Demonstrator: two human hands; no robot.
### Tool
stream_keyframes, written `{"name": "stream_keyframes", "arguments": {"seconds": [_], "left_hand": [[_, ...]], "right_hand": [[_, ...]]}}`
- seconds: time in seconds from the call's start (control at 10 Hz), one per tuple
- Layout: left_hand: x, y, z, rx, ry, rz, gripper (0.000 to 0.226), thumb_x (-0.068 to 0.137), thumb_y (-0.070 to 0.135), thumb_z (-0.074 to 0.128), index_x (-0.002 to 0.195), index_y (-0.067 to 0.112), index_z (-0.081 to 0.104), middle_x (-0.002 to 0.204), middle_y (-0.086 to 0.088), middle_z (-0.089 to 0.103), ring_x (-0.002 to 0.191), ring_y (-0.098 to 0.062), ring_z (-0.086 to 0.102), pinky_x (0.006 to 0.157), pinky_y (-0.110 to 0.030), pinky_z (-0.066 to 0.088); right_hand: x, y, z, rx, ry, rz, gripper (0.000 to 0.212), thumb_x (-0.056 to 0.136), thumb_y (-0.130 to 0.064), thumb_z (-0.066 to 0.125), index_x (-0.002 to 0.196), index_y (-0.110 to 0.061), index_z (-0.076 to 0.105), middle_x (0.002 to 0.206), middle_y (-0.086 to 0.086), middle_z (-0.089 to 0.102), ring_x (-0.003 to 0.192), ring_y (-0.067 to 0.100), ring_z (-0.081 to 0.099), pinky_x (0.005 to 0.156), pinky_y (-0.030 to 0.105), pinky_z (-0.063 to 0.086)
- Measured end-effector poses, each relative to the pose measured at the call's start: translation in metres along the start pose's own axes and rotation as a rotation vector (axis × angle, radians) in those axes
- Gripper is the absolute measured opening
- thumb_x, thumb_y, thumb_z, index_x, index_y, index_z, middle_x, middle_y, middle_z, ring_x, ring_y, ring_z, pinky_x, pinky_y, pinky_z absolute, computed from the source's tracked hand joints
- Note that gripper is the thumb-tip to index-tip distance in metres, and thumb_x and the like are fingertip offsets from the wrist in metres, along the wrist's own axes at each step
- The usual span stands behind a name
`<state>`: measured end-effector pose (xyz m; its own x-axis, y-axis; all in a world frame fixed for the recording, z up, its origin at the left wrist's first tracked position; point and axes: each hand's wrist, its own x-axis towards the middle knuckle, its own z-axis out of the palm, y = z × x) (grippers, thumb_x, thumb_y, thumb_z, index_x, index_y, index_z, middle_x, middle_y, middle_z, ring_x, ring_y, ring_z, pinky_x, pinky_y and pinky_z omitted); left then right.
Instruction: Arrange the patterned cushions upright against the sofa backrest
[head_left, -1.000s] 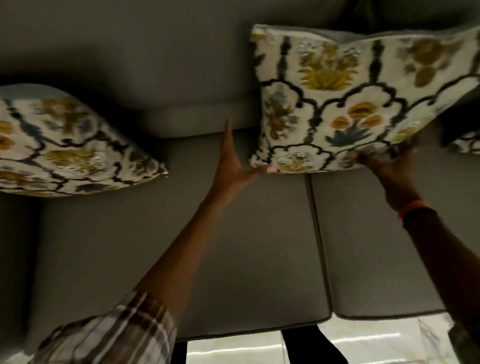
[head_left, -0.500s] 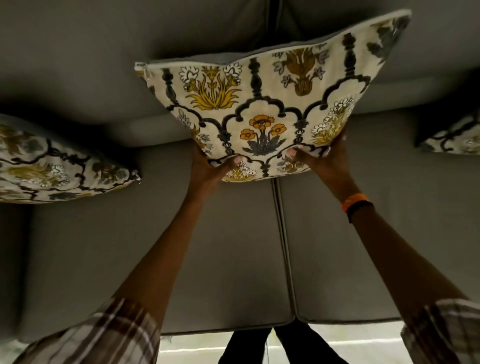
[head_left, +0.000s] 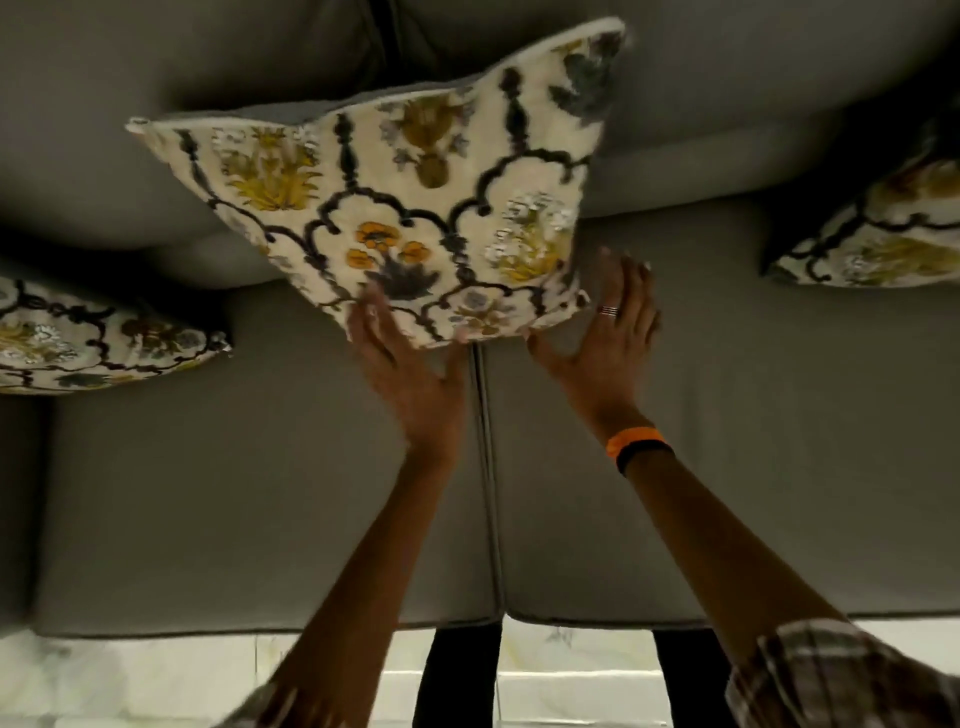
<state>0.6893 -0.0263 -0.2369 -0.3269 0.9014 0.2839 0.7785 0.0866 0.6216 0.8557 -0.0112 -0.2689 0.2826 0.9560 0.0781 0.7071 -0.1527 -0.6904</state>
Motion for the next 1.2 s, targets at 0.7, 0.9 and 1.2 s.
{"name": "stream_keyframes", "arguments": {"seconds": [0.7, 0.9, 1.2], "left_hand": [[-0.054, 0.334, 0.299, -0.593, -0.765, -0.014, 0.13, 0.058, 0.054, 0.083, 0.158, 0.008, 0.016, 0.163, -0.009, 0.03, 0.146, -0.01, 0.031, 0.12, -0.023, 0.031], [-0.068, 0.34, 0.313, -0.601, -0.723, -0.094, 0.112, 0.077, 0.026, 0.087, 0.159, 0.007, 0.014, 0.162, -0.006, 0.031, 0.143, -0.007, 0.029, 0.097, 0.011, 0.027], [-0.075, 0.301, 0.288, -0.419, -0.566, 0.027, 0.113, 0.079, 0.076, 0.064, 0.162, 0.025, 0.006, 0.168, -0.009, 0.016, 0.154, -0.028, 0.025, 0.121, -0.051, 0.035]], "right_hand": [[0.202, 0.37, -0.342, 0.396, 0.061, 0.117, 0.157, 0.066, -0.046, 0.1, 0.164, -0.001, -0.014, 0.172, 0.002, 0.005, 0.16, 0.011, 0.017, 0.132, 0.029, 0.025], [0.195, 0.369, -0.34, 0.332, 0.205, 0.075, 0.145, 0.065, -0.058, 0.097, 0.167, -0.006, 0.008, 0.168, 0.012, 0.028, 0.158, 0.028, 0.032, 0.128, 0.05, 0.035], [0.131, 0.319, -0.297, -0.026, 0.437, 0.26, 0.11, 0.085, -0.072, 0.071, 0.165, -0.013, 0.025, 0.172, 0.019, 0.019, 0.161, 0.037, 0.018, 0.13, 0.055, 0.02]]}}
